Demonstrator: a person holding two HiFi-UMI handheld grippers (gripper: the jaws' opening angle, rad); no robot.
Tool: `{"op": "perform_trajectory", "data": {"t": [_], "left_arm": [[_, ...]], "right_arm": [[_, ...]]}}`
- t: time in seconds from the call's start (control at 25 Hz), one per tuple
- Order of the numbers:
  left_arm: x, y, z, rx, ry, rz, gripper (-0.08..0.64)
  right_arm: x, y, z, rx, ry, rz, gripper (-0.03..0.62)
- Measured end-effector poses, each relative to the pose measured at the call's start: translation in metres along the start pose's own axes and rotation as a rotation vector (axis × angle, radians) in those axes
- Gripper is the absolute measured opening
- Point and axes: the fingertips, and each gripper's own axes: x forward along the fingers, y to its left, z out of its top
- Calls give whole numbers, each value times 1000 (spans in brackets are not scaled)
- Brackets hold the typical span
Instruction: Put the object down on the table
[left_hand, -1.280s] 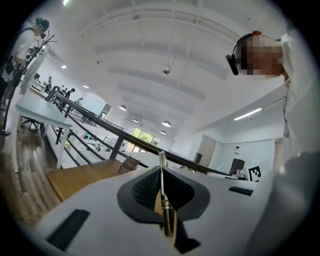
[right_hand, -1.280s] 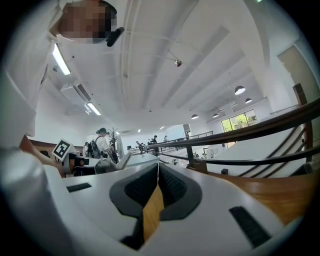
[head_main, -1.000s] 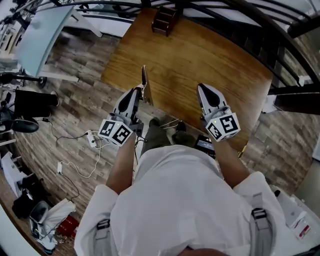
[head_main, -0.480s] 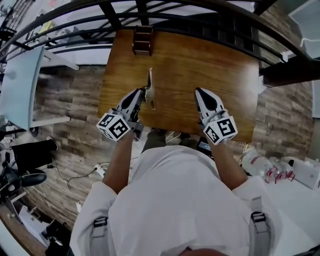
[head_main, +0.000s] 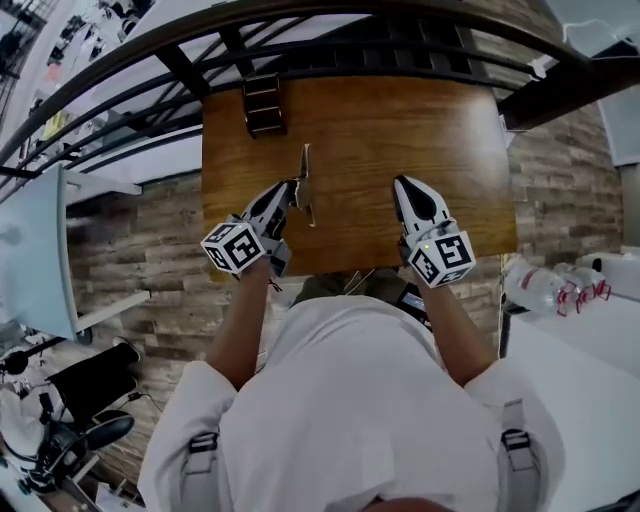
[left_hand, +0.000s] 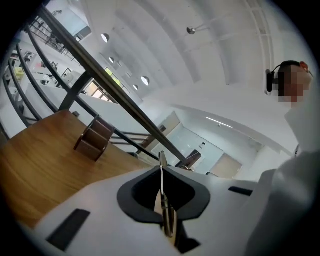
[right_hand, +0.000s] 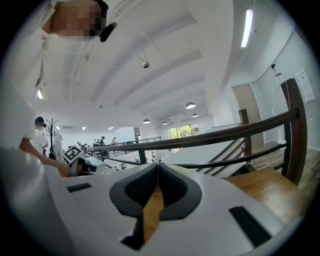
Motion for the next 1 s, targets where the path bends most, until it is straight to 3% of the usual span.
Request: {"op": "perform_trajectory", "data": {"t": [0.16,0.32,0.48,0.88,1.0], "left_arm": [[16,9,-15,-101,44,-33,20],[29,26,-35,-89,88,14,20],[39,41,-55,-178,117,31,20],[63,81,-90,-249,186,111,20],[64,94,-98,-234,220,138,20]], "right_arm": [[-5,0,-4,4,7,-37,26],[-13,-11,-9,10,22,-62,26],[-5,-15,-9,22,18,-73,26],[3,-12,-19,0,26,-56,26],[3,-13,-23,6,31,-56,26]]}}
